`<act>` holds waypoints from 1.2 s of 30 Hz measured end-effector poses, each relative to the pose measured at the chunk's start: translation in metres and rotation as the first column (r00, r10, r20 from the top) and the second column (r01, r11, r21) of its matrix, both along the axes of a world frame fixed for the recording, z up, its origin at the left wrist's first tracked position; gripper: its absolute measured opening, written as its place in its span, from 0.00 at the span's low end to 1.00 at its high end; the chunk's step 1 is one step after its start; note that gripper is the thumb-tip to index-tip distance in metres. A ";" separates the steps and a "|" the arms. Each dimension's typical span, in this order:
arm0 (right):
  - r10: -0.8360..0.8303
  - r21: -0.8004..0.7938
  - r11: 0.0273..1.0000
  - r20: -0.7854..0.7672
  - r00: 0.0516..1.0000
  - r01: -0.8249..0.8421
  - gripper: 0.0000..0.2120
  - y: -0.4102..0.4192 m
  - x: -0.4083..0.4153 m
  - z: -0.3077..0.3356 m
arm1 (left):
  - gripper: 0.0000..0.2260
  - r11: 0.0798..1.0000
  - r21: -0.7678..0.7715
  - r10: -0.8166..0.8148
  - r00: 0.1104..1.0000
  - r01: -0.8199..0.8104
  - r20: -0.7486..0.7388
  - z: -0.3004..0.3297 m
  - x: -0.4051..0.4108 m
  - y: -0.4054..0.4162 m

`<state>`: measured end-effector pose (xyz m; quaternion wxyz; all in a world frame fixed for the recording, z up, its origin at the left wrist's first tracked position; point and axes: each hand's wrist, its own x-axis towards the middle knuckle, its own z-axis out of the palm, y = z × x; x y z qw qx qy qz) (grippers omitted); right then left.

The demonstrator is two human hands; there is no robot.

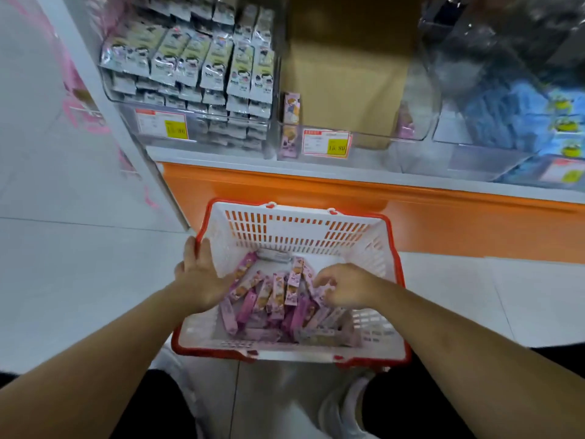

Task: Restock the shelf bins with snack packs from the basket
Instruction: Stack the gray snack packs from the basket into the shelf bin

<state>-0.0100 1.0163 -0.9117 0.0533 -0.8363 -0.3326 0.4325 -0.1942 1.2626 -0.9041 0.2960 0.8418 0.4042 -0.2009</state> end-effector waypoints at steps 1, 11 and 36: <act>0.006 -0.031 0.999 -0.011 1.000 -0.006 0.19 -0.003 0.002 -0.010 | 0.47 1.000 0.007 0.009 1.000 -0.009 0.009 -0.008 -0.001 -0.005; -0.074 -0.255 0.965 -0.033 0.997 0.063 0.21 -0.024 0.007 -0.089 | 0.50 0.985 0.168 -0.010 0.991 0.032 -0.132 -0.031 0.010 -0.016; -0.257 -0.376 0.911 -0.192 0.947 0.171 0.14 -0.046 -0.019 -0.066 | 0.46 0.997 0.079 -0.006 0.998 0.011 -0.066 -0.028 0.004 -0.009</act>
